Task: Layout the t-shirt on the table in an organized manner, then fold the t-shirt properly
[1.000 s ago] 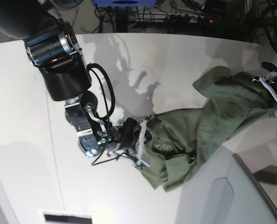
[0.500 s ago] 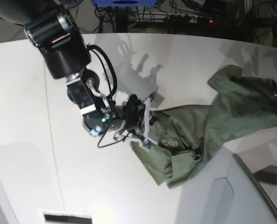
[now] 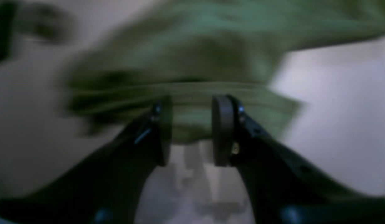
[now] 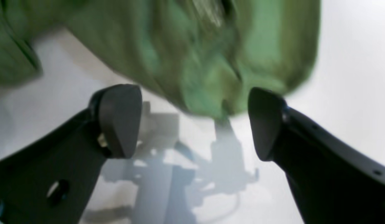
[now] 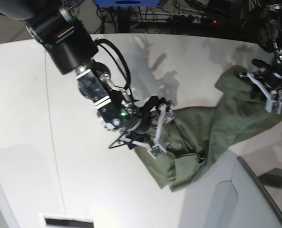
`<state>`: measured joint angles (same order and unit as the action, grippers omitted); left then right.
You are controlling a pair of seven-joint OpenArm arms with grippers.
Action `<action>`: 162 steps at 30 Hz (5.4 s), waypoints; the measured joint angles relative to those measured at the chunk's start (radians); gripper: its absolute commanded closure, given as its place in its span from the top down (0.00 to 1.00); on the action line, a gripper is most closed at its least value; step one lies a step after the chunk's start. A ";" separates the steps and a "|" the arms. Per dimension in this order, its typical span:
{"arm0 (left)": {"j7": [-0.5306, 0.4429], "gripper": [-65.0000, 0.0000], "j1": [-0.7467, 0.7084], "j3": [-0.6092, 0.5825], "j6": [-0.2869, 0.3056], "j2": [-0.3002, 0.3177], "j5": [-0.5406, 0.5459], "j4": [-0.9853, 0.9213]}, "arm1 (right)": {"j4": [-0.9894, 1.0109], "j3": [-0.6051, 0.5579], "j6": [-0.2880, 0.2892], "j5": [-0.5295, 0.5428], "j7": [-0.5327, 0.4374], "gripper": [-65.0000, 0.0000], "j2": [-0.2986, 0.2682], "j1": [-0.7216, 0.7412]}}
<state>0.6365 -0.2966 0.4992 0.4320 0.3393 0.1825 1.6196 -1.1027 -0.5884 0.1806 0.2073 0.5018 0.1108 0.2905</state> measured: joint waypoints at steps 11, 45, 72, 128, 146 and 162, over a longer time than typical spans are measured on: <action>-0.167 0.00 -0.021 0.032 -0.007 -0.071 -0.197 -0.171 | 0.211 -0.079 -0.041 0.009 -0.092 0.67 0.025 0.085; -0.177 0.00 -0.021 0.102 -0.007 -0.085 -0.156 -0.166 | 0.050 0.321 -0.042 0.153 0.088 0.01 -0.074 0.091; -0.173 0.00 0.149 -0.090 -0.005 -0.197 -0.174 -0.166 | -0.463 0.483 -0.042 0.150 0.270 0.01 -0.167 -0.195; -0.174 0.00 0.035 0.177 -0.007 -0.095 -0.160 -0.202 | -0.351 -0.072 -0.275 0.444 0.217 0.35 -0.092 -0.156; -0.180 0.00 -0.013 0.185 -0.006 -0.100 -0.156 -0.210 | 0.237 -0.163 -0.346 0.117 -0.005 0.61 -0.008 0.218; -0.177 0.00 -0.026 0.185 -0.005 -0.091 -0.156 -0.212 | 0.404 -0.274 -0.486 0.041 -0.062 0.61 0.006 0.229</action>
<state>0.4595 -0.3222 0.6842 0.4267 0.2481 0.0265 1.4078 -0.6987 -0.8623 -0.3058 0.2481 0.4400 0.1169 0.5190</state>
